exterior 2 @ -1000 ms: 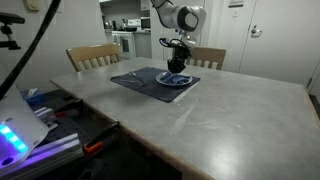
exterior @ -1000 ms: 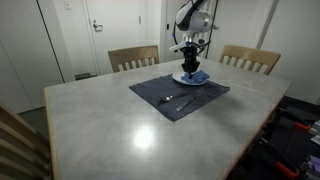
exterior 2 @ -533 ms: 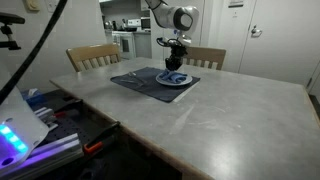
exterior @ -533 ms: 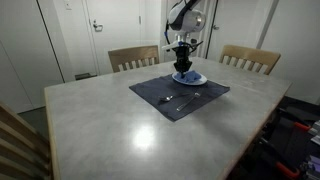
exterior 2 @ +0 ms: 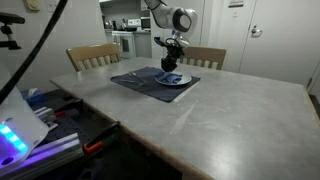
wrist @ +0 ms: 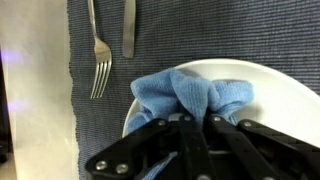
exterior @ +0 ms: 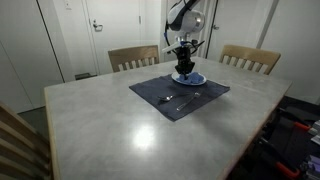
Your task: Use the blue towel to wipe the plate
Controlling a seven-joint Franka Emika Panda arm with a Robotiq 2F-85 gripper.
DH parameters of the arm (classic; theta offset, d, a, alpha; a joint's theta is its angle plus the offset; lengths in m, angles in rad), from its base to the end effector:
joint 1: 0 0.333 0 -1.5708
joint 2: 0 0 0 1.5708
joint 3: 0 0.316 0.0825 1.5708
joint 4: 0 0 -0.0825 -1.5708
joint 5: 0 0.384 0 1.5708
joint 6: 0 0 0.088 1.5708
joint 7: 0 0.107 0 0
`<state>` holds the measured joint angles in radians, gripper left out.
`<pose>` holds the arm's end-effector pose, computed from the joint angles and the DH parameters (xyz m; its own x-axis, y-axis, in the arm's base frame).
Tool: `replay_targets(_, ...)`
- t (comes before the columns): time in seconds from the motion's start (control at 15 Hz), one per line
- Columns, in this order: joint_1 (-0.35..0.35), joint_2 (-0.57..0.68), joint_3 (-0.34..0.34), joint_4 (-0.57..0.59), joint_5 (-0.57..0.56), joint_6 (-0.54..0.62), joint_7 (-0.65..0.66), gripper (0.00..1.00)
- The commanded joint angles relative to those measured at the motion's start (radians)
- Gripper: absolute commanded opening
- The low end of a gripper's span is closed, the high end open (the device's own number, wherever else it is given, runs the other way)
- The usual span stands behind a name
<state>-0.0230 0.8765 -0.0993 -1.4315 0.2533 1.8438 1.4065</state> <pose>0.6663 -0.0525 0.1422 -0.1053 -0.9775 -0.1830 -0.9068 0.0188 0.4212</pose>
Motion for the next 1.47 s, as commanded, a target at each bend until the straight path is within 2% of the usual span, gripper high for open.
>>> replay_targets(0.0,-0.009,0.009,-0.026,-0.022,-0.015,0.000,0.014,0.02)
replay_targets(0.2,0.004,0.015,-0.054,-0.022,-0.034,0.070,0.047,0.02)
replay_targets(0.8,-0.001,0.052,-0.073,0.024,-0.022,0.244,0.218,0.02)
replay_targets(1.13,0.005,0.066,-0.059,0.040,-0.024,0.328,0.289,0.02)
replay_targets(1.4,-0.020,0.055,-0.014,0.035,0.014,0.340,0.256,0.02)
